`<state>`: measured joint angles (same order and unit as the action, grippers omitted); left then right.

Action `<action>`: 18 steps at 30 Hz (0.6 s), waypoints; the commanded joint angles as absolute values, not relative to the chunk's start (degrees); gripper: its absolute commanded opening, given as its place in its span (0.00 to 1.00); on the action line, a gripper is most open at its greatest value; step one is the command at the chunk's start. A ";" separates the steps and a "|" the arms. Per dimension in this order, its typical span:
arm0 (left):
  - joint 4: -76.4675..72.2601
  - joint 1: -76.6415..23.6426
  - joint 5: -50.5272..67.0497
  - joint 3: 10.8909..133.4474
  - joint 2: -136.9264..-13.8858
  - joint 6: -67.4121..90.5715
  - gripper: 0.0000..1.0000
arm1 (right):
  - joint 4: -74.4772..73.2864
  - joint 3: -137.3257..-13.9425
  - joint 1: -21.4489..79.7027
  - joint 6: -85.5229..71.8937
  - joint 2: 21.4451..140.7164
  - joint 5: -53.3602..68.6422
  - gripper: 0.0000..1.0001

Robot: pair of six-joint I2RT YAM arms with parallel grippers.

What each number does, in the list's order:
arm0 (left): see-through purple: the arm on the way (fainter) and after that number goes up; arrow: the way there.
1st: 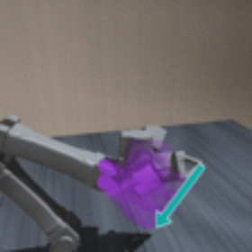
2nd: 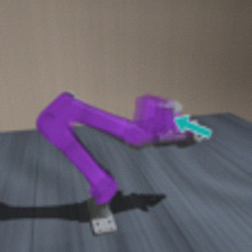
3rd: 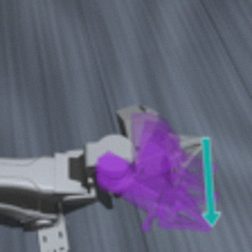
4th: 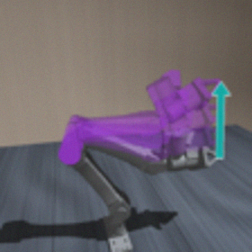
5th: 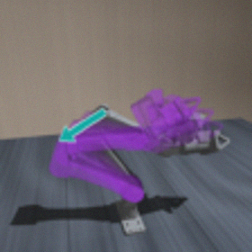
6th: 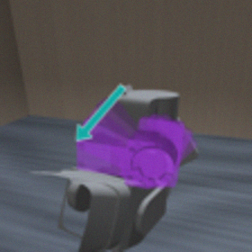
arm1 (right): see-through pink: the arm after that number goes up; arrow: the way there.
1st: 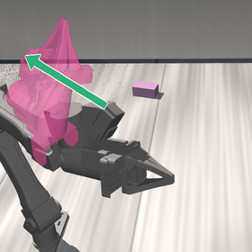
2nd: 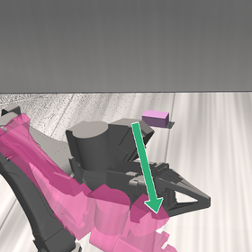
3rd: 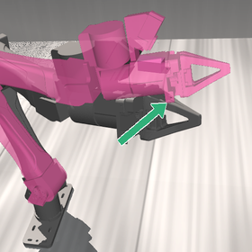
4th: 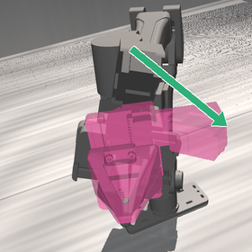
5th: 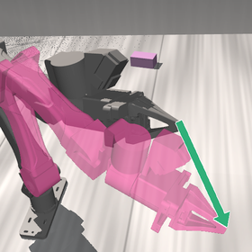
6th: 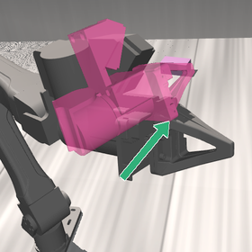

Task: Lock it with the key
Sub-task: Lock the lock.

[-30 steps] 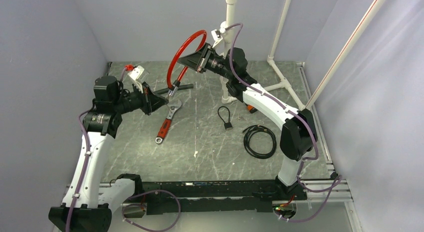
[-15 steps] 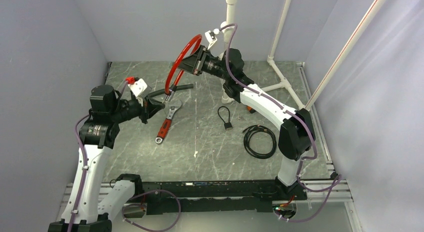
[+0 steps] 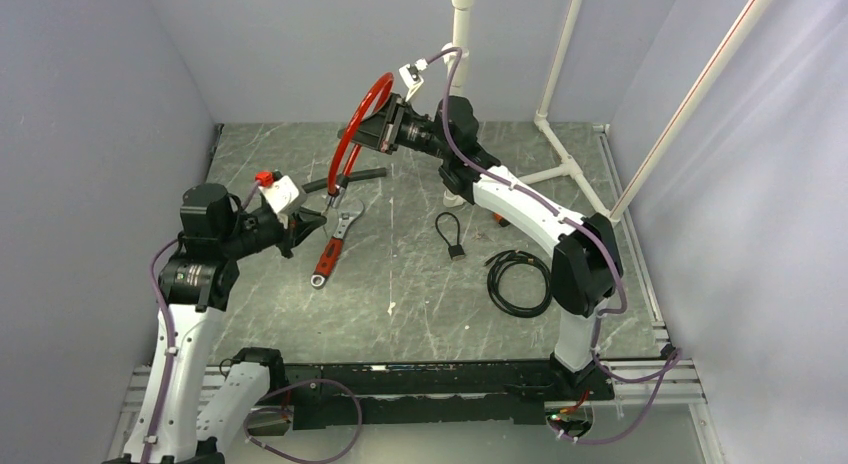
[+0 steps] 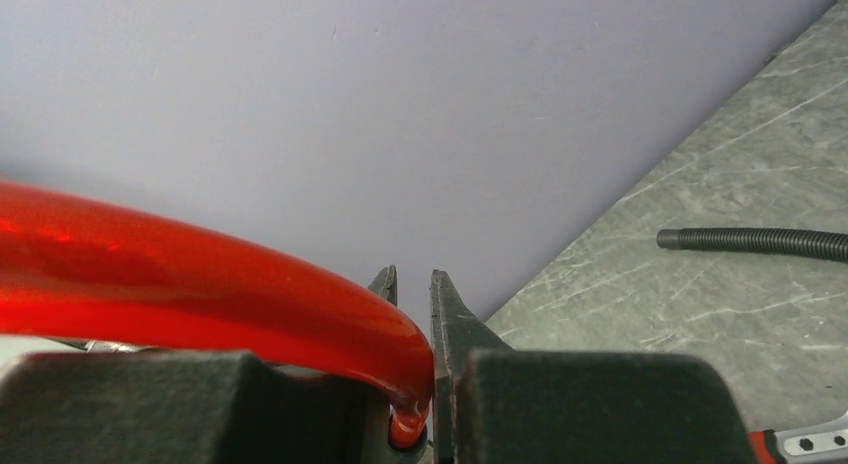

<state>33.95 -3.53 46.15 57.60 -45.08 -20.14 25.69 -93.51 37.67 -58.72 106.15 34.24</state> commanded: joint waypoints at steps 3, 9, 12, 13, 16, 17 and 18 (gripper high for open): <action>47.29 -3.43 47.82 55.54 -42.44 -21.58 0.00 | 34.47 -100.24 34.45 -59.61 104.51 25.66 0.00; 47.31 -3.43 49.13 54.23 -40.97 -14.67 0.00 | 34.10 -100.87 34.50 -59.67 104.85 24.02 0.00; 45.04 -3.43 49.19 52.99 -40.33 -10.48 0.00 | 34.11 -101.56 34.90 -59.89 105.25 22.68 0.00; 43.61 -3.49 48.39 52.46 -40.11 -8.36 0.00 | 33.99 -101.83 35.11 -59.94 105.45 22.07 0.00; 40.34 -3.66 45.96 50.76 -39.27 -2.97 0.00 | 34.09 -102.27 36.07 -59.10 105.80 19.60 0.00; 39.62 -3.83 44.61 50.31 -39.16 -1.78 0.00 | 34.18 -102.34 36.34 -58.85 105.94 18.73 0.00; 39.06 -3.98 43.01 49.89 -39.13 -0.78 0.00 | 34.31 -102.52 36.62 -58.74 106.12 17.85 0.00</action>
